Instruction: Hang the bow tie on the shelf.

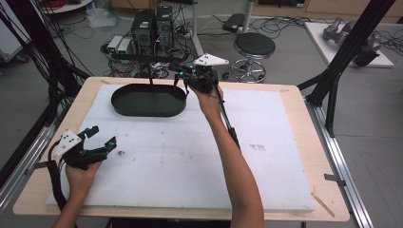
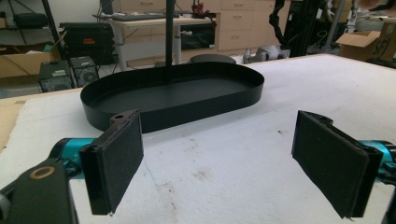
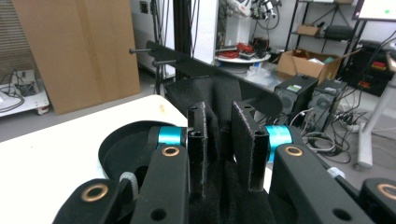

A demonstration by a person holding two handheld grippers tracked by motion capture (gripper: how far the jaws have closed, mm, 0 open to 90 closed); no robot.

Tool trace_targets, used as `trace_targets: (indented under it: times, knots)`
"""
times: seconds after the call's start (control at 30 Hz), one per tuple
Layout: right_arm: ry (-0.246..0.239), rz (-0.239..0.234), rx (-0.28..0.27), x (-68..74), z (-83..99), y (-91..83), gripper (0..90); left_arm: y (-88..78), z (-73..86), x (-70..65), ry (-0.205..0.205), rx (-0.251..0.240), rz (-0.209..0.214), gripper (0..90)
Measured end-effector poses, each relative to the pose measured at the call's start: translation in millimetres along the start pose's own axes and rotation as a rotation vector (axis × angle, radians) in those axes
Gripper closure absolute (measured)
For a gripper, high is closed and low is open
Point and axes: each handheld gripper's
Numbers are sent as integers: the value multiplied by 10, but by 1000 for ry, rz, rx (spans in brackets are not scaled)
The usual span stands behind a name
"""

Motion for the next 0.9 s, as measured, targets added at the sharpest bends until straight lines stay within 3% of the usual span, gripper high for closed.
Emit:
trace_targets:
  times: [0.3,0.53,0.9]
  knots:
    - [-13,-2,-23,6,-130,120,764,2,0,0,-3,-4,0,168]
    - [12,0,-41,-31,-181,213,764,0,-1,1,2,0,3,168]
    - [-7,24,-10,2,-281,517,764,2,0,0,-1,-3,11,169]
Point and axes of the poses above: each handheld gripper's, and its own axes: y roughly forward along the jaws, z roughly out of its underside, x roughly to its left, and after that the axes turned 6 degrees about z, right-handed
